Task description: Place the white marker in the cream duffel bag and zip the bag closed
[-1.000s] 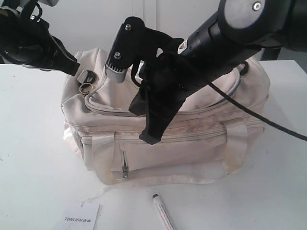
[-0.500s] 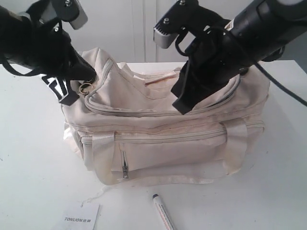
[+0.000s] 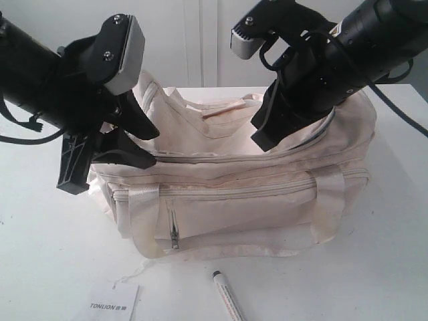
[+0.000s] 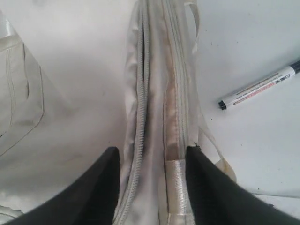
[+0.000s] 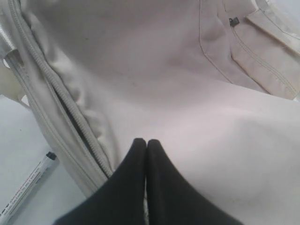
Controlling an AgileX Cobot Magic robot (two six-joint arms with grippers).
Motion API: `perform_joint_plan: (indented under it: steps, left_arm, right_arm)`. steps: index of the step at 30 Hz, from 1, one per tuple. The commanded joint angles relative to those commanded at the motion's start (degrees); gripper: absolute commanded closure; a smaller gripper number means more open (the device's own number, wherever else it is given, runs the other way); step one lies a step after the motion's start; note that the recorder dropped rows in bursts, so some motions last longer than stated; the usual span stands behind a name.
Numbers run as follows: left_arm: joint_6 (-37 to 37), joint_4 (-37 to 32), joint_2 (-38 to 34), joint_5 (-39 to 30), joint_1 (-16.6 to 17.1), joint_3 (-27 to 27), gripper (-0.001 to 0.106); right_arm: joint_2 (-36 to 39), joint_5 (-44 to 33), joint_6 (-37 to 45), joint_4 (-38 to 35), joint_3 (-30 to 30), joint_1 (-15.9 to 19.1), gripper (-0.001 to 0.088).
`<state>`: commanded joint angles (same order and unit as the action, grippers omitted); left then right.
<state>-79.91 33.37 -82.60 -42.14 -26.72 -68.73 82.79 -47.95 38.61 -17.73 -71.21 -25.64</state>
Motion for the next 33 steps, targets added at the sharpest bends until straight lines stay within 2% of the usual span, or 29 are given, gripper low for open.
perform_joint_plan:
  steps: [12,20,26,33]
  left_arm:
    - [0.2,1.4,-2.1,12.1,0.0,0.0,0.052]
    - [0.2,1.9,-2.5,10.6,0.0,0.0,0.052]
    - [0.2,2.0,-5.5,8.3,0.0,0.0,0.052]
    - [0.2,2.1,-6.0,13.1,0.0,0.0,0.052]
  right_arm:
    - [0.0,0.0,-0.1,-0.2,0.0,0.0,0.0868]
    - [0.0,0.2,-0.1,-0.2,0.0,0.0,0.0868]
    - [0.0,0.2,-0.2,-0.2,0.0,0.0,0.0868]
    - [0.0,0.1,-0.2,-0.3,0.0,0.0,0.0868]
